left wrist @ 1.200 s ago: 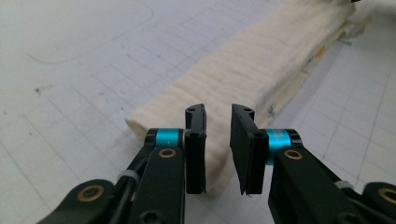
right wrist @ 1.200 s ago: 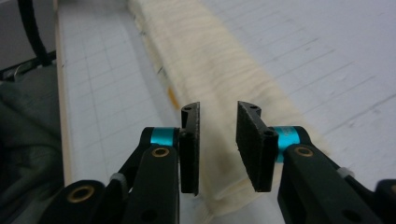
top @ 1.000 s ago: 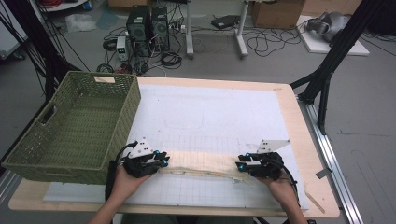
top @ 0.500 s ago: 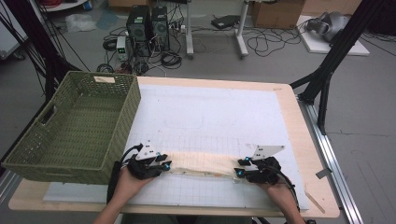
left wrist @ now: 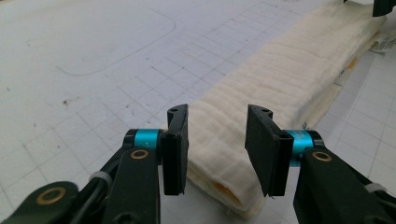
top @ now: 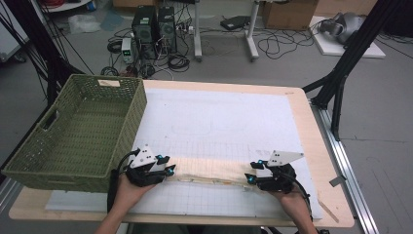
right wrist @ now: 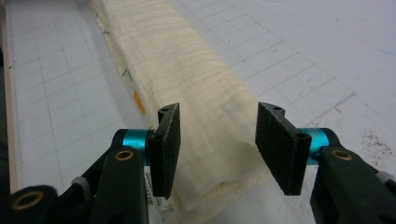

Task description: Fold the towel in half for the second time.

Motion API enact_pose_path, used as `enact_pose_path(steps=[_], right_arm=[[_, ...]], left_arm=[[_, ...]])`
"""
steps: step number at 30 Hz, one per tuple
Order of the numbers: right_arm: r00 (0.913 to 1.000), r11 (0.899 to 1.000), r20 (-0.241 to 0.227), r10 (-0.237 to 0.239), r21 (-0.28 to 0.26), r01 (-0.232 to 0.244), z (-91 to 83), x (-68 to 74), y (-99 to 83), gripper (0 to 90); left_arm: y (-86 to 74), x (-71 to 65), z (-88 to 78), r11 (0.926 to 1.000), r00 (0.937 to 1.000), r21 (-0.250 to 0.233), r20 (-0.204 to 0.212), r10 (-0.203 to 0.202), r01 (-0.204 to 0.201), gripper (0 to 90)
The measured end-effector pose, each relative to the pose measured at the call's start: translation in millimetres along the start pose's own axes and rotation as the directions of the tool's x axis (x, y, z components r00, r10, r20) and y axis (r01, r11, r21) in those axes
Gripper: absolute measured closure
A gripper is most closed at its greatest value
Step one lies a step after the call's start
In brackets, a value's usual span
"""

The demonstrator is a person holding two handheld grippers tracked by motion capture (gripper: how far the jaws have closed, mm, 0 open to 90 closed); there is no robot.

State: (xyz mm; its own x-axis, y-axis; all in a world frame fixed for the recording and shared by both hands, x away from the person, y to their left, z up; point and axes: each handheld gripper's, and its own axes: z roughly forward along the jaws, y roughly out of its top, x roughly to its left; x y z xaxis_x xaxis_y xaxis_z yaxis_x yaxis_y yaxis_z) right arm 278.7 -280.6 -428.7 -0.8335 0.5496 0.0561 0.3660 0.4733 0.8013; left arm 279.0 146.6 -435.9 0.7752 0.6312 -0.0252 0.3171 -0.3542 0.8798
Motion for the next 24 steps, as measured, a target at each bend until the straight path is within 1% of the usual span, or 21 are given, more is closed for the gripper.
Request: enact_pose_path(steps=[3, 4, 6, 7, 11, 12, 13, 16, 19, 20, 22, 24], right_arm=[[1.0000, 1.000, 0.004, 0.004, 0.001, -0.004, 0.7, -0.5, 0.2, 49.0], [0.9999, 1.000, 0.003, 0.010, -0.007, -0.010, 0.0, -0.9, 0.5, 49.0], [0.9999, 1.000, 0.005, 0.013, -0.011, -0.013, -0.3, -1.4, 0.6, 49.1], [0.9995, 0.999, 0.014, 0.029, -0.016, -0.029, -0.3, -3.0, 0.9, 49.0], [0.9987, 0.999, 0.028, 0.043, -0.010, -0.043, 1.9, -5.3, 1.5, 48.7], [0.9979, 0.999, 0.042, 0.050, 0.005, -0.050, 3.5, -6.7, 1.6, 48.2], [0.9971, 0.998, 0.054, 0.054, 0.009, -0.054, 4.2, -7.8, 1.4, 47.7], [0.9937, 0.997, 0.081, 0.078, 0.020, -0.080, 5.2, -11.2, 0.1, 46.2], [0.9907, 0.993, 0.086, 0.105, 0.051, -0.110, 9.0, -13.7, -3.2, 44.9], [0.9907, 0.993, 0.086, 0.105, 0.051, -0.110, 9.0, -13.7, -3.2, 44.9], [0.9903, 0.991, 0.094, 0.102, 0.079, -0.110, 12.6, -14.2, -4.2, 44.1], [0.9903, 0.991, 0.091, 0.105, 0.078, -0.112, 13.1, -14.3, -4.3, 44.1]], left_arm=[[0.5, 0.5, -0.3, 1.0000, 1.0000, -0.009, 0.005, 0.000, 0.000, 59.2], [0.5, 0.2, 0.0, 0.9999, 1.0000, -0.012, 0.006, 0.001, -0.001, 59.1], [0.7, -0.1, 0.4, 0.9999, 0.9999, -0.010, 0.013, 0.007, -0.007, 58.9], [0.8, -0.7, 1.0, 0.9999, 0.9998, -0.009, 0.018, 0.011, -0.011, 58.6], [1.9, -1.1, 5.3, 0.9999, 0.9994, -0.009, 0.032, 0.013, -0.013, 57.5], [2.3, -0.3, 7.3, 0.9999, 0.9995, 0.000, 0.031, 0.010, -0.010, 56.2], [1.8, 0.2, 7.2, 0.9999, 0.9994, 0.004, 0.031, 0.014, -0.014, 56.0], [0.0, 1.4, 6.2, 0.9997, 0.9998, 0.018, 0.015, 0.017, -0.017, 54.5], [-3.0, 4.4, 3.2, 0.9994, 0.9999, 0.035, -0.008, 0.006, -0.006, 52.9], [-3.8, 6.1, 2.0, 0.9989, 0.9999, 0.047, -0.011, 0.006, -0.006, 52.9], [-5.3, 5.8, 1.6, 0.9981, 0.9996, 0.062, -0.027, 0.010, -0.008, 51.5], [-6.4, 5.1, 3.1, 0.9970, 0.9997, 0.076, -0.020, 0.016, -0.015, 51.5]])
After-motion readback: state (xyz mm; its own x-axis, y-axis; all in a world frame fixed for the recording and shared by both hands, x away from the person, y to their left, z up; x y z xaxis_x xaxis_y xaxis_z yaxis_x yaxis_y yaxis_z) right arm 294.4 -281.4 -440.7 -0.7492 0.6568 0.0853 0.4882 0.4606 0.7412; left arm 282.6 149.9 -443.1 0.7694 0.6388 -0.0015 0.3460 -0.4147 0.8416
